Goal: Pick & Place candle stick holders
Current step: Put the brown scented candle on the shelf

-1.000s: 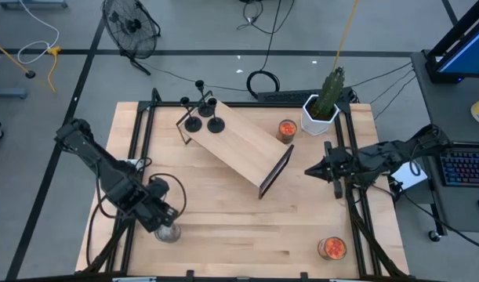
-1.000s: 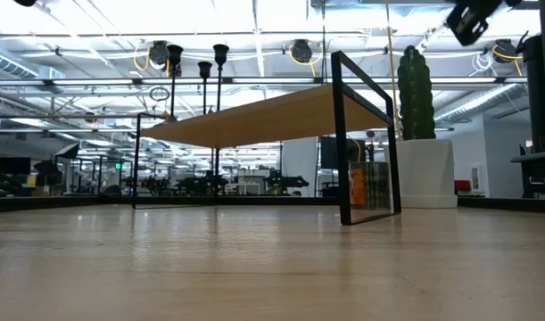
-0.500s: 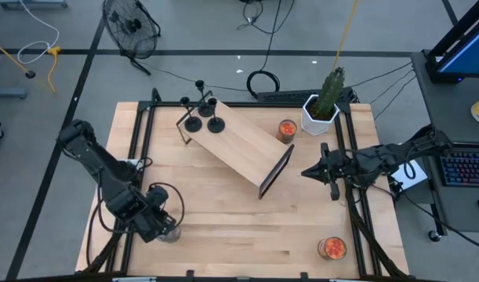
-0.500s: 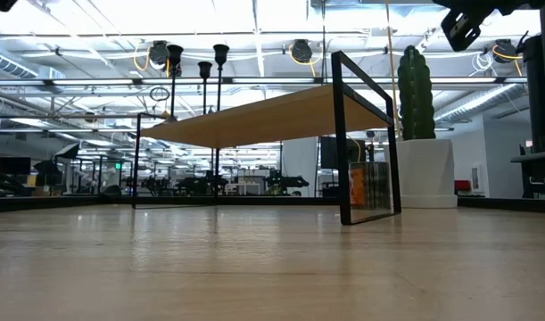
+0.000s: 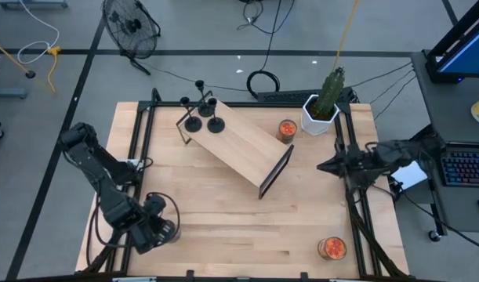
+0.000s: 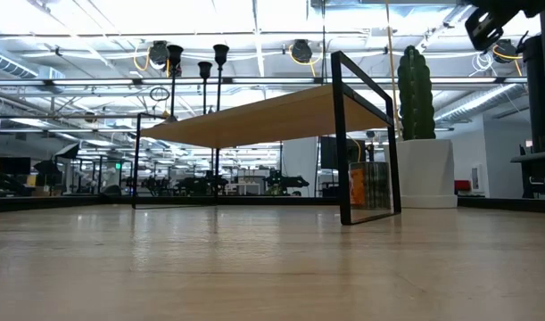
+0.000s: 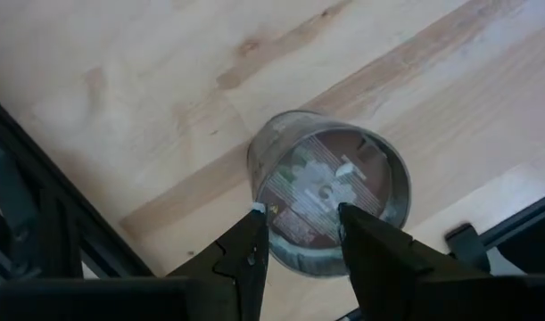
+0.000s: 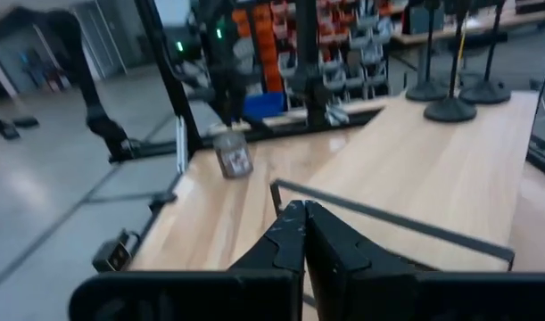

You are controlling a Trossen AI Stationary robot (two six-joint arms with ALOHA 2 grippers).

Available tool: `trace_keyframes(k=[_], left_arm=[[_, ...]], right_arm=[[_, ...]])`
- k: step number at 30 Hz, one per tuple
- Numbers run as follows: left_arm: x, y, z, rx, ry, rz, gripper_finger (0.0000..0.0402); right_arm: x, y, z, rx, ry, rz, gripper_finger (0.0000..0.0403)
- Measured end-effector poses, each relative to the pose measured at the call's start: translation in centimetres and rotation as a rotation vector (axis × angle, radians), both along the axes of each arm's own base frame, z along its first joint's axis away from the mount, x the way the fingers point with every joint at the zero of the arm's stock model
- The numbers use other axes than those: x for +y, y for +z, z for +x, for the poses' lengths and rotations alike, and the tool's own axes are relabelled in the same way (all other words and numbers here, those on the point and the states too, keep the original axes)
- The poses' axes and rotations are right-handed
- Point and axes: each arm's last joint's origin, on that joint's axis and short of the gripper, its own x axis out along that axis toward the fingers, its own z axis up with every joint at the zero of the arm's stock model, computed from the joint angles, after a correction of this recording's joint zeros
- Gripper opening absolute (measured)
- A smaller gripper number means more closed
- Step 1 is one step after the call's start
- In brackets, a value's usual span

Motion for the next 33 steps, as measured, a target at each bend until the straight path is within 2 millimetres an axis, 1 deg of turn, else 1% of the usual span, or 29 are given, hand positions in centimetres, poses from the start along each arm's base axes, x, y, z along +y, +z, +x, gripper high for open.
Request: trace_keyframes(k=[3,6,11,16,22,24,30,33], left_arm=[[-0.1,0.0,-0.1,-0.003,0.015,-0.007,0.0140],[-0.2,0.0,0.0,-0.013,0.021,-0.019,0.0140],[-0.4,0.1,0.3,-0.078,0.033,-0.012,0.0140],[-0.2,0.1,0.6,-0.080,0.047,-0.008,0.0141],[-0.1,0.1,0.8,-0.078,0.040,-0.017,0.0145],[0.0,0.1,0.7,-0.071,0.033,-0.010,0.0156],[0.3,0.0,0.4,-0.016,0.021,0.012,0.0205],[0.5,0.0,0.2,0.005,0.011,0.034,0.0216]], right_arm=[[-0.3,-0.3,-0.7,-0.033,0.000,0.011,0.0000],[-0.3,-1.7,-0.8,-0.055,-0.002,0.038,0.0000],[-0.1,-4.7,-0.3,-0.060,-0.004,0.089,0.0000],[-0.1,-6.2,-0.3,-0.083,-0.005,0.114,0.0000],[-0.2,-7.1,-0.5,-0.094,-0.010,0.163,0.0000],[-0.2,-7.2,-0.4,-0.093,-0.010,0.166,0.0000],[-0.2,-7.0,-0.4,-0.111,-0.009,0.169,0.0000],[-0.2,-6.9,-0.4,-0.122,-0.007,0.166,0.0000]])
